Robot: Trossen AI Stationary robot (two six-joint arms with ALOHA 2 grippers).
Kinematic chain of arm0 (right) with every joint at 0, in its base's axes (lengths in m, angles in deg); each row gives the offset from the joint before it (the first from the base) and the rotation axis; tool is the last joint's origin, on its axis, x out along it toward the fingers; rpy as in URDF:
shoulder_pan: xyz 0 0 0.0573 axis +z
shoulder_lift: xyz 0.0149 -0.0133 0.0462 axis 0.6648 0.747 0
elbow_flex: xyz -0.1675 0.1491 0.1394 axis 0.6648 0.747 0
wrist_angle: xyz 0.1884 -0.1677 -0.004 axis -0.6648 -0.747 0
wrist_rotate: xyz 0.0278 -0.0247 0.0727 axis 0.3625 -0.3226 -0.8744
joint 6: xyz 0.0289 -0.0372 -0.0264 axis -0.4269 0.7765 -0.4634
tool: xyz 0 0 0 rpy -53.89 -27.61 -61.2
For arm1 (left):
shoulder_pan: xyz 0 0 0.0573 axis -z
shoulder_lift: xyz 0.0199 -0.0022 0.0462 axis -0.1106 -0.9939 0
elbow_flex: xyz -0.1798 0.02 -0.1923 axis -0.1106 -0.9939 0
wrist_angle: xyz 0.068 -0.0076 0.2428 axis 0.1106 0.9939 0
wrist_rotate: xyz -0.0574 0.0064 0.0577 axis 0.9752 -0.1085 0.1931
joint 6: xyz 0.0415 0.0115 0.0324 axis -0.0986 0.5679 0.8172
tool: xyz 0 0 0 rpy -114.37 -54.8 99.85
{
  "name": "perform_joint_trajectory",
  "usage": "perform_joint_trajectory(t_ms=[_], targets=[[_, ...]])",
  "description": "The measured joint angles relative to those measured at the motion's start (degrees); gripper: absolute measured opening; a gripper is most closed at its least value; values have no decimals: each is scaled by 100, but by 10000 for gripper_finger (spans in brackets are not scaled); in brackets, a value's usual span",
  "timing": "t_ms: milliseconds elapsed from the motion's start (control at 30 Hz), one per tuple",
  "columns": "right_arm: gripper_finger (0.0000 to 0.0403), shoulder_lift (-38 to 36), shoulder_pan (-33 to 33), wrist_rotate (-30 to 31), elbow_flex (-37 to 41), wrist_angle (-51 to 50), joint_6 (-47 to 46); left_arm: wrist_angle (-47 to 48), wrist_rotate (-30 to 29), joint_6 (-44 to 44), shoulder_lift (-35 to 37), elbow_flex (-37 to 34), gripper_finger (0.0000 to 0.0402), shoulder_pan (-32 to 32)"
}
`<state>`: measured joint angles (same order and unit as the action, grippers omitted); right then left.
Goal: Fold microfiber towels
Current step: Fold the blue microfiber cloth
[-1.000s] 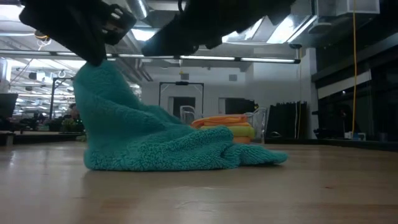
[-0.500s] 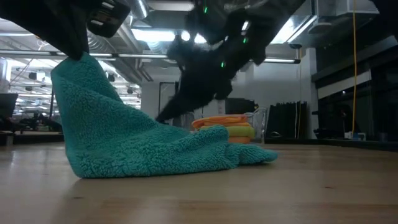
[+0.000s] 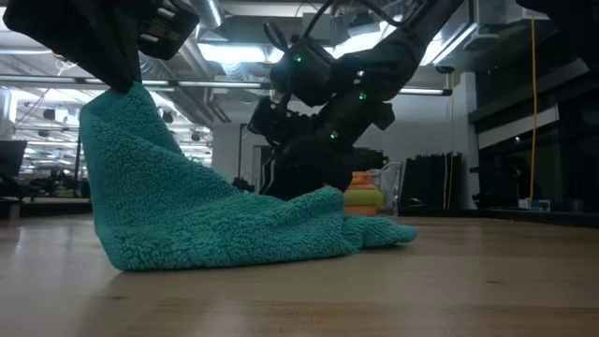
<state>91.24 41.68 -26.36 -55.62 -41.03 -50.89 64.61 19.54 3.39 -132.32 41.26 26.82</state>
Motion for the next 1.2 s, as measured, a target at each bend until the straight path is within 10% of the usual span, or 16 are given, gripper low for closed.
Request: perform_joint_trajectory(t_ms=[367, 733, 900, 1200], targets=[[19, -329, 0, 629, 8, -528, -601, 7, -22, -338, -2, 0, 0, -26], [8, -1608, 251, 877, -118, -1859, -1081, 181, -1433, -1604, 5, 11, 0, -107], [8, -2281, 516, 1120, -122, -2155, -1360, 1745, -2087, -1771, 9, 522, 0, -105], [8, -3290, 1124, 3714, -122, -2864, -1376, 4304, -2768, -2798, 19, 1836, 0, -102]])
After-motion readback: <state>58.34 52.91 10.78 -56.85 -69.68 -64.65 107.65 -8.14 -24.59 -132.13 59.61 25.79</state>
